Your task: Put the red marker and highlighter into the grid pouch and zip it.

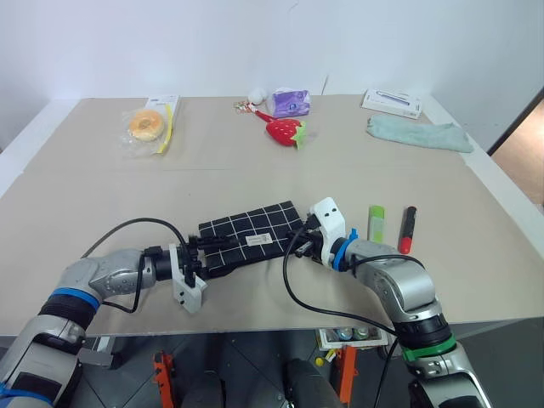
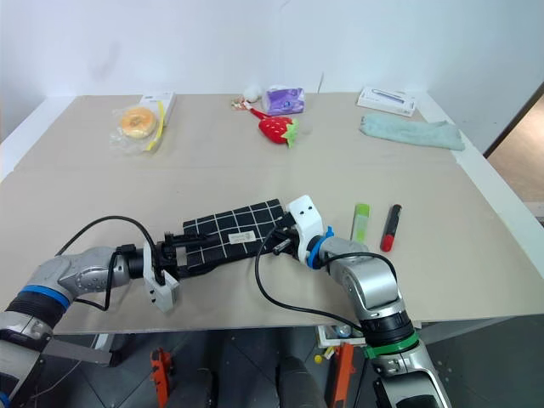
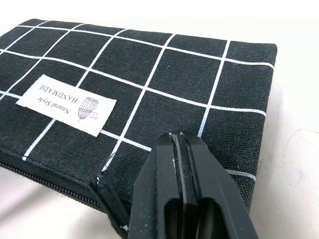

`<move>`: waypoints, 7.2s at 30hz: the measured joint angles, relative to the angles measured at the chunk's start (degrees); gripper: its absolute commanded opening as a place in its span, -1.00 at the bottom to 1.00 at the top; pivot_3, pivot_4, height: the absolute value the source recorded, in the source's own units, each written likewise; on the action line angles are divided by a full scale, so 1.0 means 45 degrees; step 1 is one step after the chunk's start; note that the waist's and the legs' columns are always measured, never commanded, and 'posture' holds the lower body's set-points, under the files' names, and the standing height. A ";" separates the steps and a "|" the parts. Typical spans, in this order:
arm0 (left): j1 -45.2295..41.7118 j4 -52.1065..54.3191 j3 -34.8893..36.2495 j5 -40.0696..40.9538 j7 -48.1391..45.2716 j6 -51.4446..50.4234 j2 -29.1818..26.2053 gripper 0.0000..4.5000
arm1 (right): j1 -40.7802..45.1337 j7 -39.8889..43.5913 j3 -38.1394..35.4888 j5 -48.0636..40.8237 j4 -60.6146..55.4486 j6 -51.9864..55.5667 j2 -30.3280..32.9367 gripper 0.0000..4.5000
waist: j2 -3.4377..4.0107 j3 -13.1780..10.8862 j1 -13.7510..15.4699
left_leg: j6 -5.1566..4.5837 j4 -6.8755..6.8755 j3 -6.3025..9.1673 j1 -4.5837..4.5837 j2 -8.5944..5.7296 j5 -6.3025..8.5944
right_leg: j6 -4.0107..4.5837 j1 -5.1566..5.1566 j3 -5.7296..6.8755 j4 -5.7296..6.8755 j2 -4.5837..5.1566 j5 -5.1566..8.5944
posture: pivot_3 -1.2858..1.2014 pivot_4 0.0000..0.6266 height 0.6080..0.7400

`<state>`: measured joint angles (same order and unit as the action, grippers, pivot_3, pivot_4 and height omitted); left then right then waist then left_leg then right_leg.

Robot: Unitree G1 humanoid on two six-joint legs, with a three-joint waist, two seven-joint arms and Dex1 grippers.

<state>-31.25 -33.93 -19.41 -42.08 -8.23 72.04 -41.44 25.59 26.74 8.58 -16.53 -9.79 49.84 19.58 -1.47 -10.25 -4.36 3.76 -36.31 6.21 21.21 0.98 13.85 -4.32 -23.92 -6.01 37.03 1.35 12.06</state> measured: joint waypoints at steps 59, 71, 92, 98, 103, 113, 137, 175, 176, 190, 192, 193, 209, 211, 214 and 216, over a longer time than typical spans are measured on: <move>0.0280 0.1702 -0.0213 0.4862 -0.3880 -0.2788 0.0519 -1.00 | -0.0531 -0.2576 -0.3503 -0.3313 -0.2423 0.4698 -0.0019 0.86 | 0.0046 0.0004 0.0035 | -0.0012 0.0050 0.0021 0.0087 -0.0015 0.0007 | -0.0004 -0.0075 0.0002 -0.0019 0.0006 0.0042 | 0.03 -0.52 1.00; 0.0291 0.1791 -0.0203 0.4861 -0.3878 -0.3040 0.0588 -1.00 | -0.0939 -0.1736 -0.1113 -0.1239 -0.2309 0.2268 0.2078 -0.96 | 0.0042 0.0003 0.0020 | -0.0012 0.0051 0.0021 0.0083 -0.0016 0.0007 | -0.0003 -0.0075 0.0002 -0.0019 0.0006 0.0043 | 0.03 -0.52 1.00; 0.0305 0.2406 -0.0068 0.5076 -0.3916 -0.3952 0.1314 -1.00 | -0.0754 -0.0182 0.1507 -0.1135 -0.4069 0.1513 0.1472 -0.96 | 0.0035 -0.0001 0.0033 | -0.0025 0.0039 0.0022 0.0085 -0.0022 0.0015 | -0.0004 -0.0070 0.0005 -0.0019 0.0013 0.0046 | 0.03 -0.52 1.00; 0.0451 0.2771 0.0336 0.5606 -0.3991 -0.4084 0.1125 -1.00 | -0.0868 -0.0105 0.0466 -0.0417 -0.2788 0.1359 0.3045 -0.96 | 0.0031 -0.0003 0.0061 | -0.0026 0.0047 0.0023 0.0082 -0.0019 0.0015 | 0.0002 -0.0071 0.0008 -0.0019 0.0010 0.0051 | 0.03 -0.52 1.00; 0.0465 0.2813 0.0403 0.5754 -0.4110 -0.4080 0.1068 -1.00 | -0.1053 0.0166 0.0461 -0.0387 -0.2917 0.1170 0.3094 -0.96 | 0.0031 -0.0003 0.0017 | -0.0035 0.0051 0.0023 0.0072 -0.0011 0.0021 | 0.0009 -0.0070 0.0007 -0.0017 0.0000 0.0056 | 0.03 -0.52 1.00; 0.0464 0.2941 0.0472 0.5865 -0.4139 -0.4150 0.1136 -1.00 | -0.0966 0.0345 0.1006 -0.1118 -0.4071 0.1846 0.1587 -0.96 | 0.0030 -0.0003 0.0023 | -0.0035 0.0044 0.0023 0.0077 -0.0017 0.0020 | 0.0008 -0.0069 0.0005 -0.0018 0.0006 0.0055 | 0.03 -0.52 1.00; 0.0023 0.3763 0.1336 0.6918 -0.4379 -0.4980 0.1616 -1.00 | -0.0825 0.0559 0.0553 -0.1508 -0.4025 0.1375 0.1023 -0.96 | 0.0023 -0.0006 0.0034 | -0.0034 0.0039 0.0025 0.0080 -0.0022 0.0020 | 0.0007 -0.0067 0.0009 -0.0017 0.0012 0.0053 | 0.03 -0.52 1.00; 0.0095 0.3759 0.1666 0.7016 -0.4669 -0.4996 0.1968 -1.00 | -0.0609 0.0782 0.0504 -0.2071 -0.4332 0.0895 0.0764 -0.96 | 0.0019 -0.0007 0.0026 | -0.0034 0.0031 0.0038 0.0076 -0.0012 0.0020 | 0.0014 -0.0062 0.0024 -0.0013 0.0002 0.0049 | 0.03 -0.52 1.00; 0.0095 0.3757 0.1691 0.7025 -0.4679 -0.4996 0.1966 -1.00 | -0.0640 0.0776 0.0462 -0.2036 -0.4318 0.0843 0.0890 -0.96 | 0.0020 -0.0007 0.0028 | -0.0034 0.0031 0.0037 0.0078 -0.0016 0.0019 | 0.0013 -0.0062 0.0023 -0.0013 0.0005 0.0049 | 0.03 -0.52 1.00; 0.0655 0.3021 0.0666 0.6296 -0.6185 -0.4195 0.0973 -1.00 | -0.0760 0.1262 -0.0213 -0.0647 -0.3279 -0.0905 0.2948 -0.96 | 0.0020 -0.0008 0.0013 | -0.0037 0.0040 0.0032 0.0076 -0.0016 0.0021 | 0.0019 -0.0066 0.0016 -0.0014 0.0004 0.0059 | 0.03 -0.52 1.00; 0.0780 0.2970 0.0495 0.6059 -0.6285 -0.4168 0.0993 -1.00 | -0.1011 0.1243 0.0210 -0.0565 -0.3387 -0.0818 0.2837 -0.96 | 0.0019 -0.0007 0.0022 | -0.0037 0.0041 0.0034 0.0078 -0.0013 0.0022 | 0.0019 -0.0065 0.0021 -0.0015 0.0003 0.0061 | 0.03 -0.52 1.00; 0.0857 0.2971 0.0455 0.6052 -0.6288 -0.4198 0.1034 -1.00 | -0.1186 0.1251 0.0488 -0.0554 -0.3478 -0.0697 0.2802 -0.96 | 0.0019 -0.0008 0.0024 | -0.0038 0.0043 0.0034 0.0079 -0.0013 0.0022 | 0.0020 -0.0066 0.0019 -0.0014 0.0003 0.0063 | 0.03 -0.52 1.00; 0.0891 0.3186 0.0526 0.6125 -0.6231 -0.4734 0.1437 -1.00 | -0.1513 0.0956 0.1559 0.0445 -0.3660 -0.0116 0.2998 -0.96 | 0.0016 -0.0009 0.0049 | -0.0038 0.0008 0.0031 0.0081 -0.0026 0.0022 | 0.0010 -0.0053 0.0014 -0.0015 0.0014 0.0052 | 0.03 -0.52 1.00; 0.0908 0.3202 0.0538 0.6247 -0.6229 -0.4735 0.1460 -1.00 | -0.1500 0.0993 0.1504 0.0619 -0.3464 -0.0067 0.3214 -0.96 | 0.0015 -0.0008 0.0055 | -0.0038 0.0008 0.0032 0.0080 -0.0023 0.0022 | 0.0010 -0.0053 0.0014 -0.0015 0.0012 0.0052 | 0.03 -0.52 1.00; 0.0898 0.3340 0.0567 0.6473 -0.6118 -0.4739 0.1575 -1.00 | -0.1493 0.1011 0.1617 0.0703 -0.3574 0.0008 0.3193 -0.96 | 0.0014 -0.0008 0.0054 | -0.0039 0.0011 0.0036 0.0077 -0.0014 0.0023 | 0.0013 -0.0054 0.0021 -0.0013 0.0002 0.0053 | 0.03 -0.52 1.00; 0.0870 0.3343 0.0681 0.6584 -0.6014 -0.4780 0.1614 -1.00 | -0.1493 0.1048 0.1624 0.0735 -0.3577 -0.0006 0.3193 -0.96 | 0.0013 -0.0007 0.0052 | -0.0039 0.0011 0.0035 0.0078 -0.0017 0.0022 | 0.0012 -0.0053 0.0017 -0.0013 0.0005 0.0053 | 0.03 -0.52 1.00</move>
<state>-27.34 -18.88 -16.34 -12.45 -35.29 50.53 -34.18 18.87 31.46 15.89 -13.22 -25.89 49.81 33.95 -1.41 -10.29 -4.12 3.59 -36.26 6.37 21.56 0.90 13.95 -4.27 -24.16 -5.93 36.97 1.38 12.30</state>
